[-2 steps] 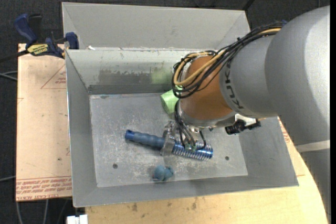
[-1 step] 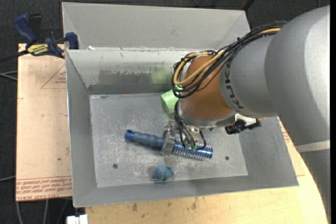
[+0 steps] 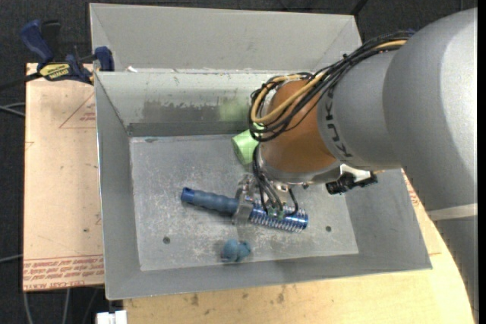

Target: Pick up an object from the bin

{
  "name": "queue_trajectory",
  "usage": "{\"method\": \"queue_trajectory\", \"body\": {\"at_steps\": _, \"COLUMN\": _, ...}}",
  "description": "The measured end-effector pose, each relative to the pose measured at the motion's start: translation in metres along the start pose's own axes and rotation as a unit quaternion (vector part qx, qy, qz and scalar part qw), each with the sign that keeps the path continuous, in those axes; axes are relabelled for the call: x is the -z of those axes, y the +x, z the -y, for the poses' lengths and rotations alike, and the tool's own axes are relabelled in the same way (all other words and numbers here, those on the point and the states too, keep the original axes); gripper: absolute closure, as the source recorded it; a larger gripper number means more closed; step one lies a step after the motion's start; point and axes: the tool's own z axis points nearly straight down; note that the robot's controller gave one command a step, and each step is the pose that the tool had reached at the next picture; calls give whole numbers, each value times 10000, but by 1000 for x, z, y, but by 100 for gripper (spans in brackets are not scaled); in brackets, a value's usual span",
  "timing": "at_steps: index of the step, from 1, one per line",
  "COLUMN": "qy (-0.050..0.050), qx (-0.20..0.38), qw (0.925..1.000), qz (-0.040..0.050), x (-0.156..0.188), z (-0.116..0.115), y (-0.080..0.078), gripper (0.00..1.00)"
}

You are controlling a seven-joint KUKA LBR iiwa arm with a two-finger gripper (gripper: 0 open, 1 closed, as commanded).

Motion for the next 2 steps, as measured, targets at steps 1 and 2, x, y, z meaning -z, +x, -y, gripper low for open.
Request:
{"method": "queue_trajectory", "body": {"at_steps": 1, "qy": -9, "qx": 5, "qw": 10000, "qz": 15, "x": 40, "z": -1, "y": -1, "gripper": 100}}
{"method": "queue_trajectory", "body": {"at_steps": 2, "qy": -5, "qx": 9, "qw": 10000, "qz": 4, "x": 51, "z": -1, "y": -1, "gripper": 100}}
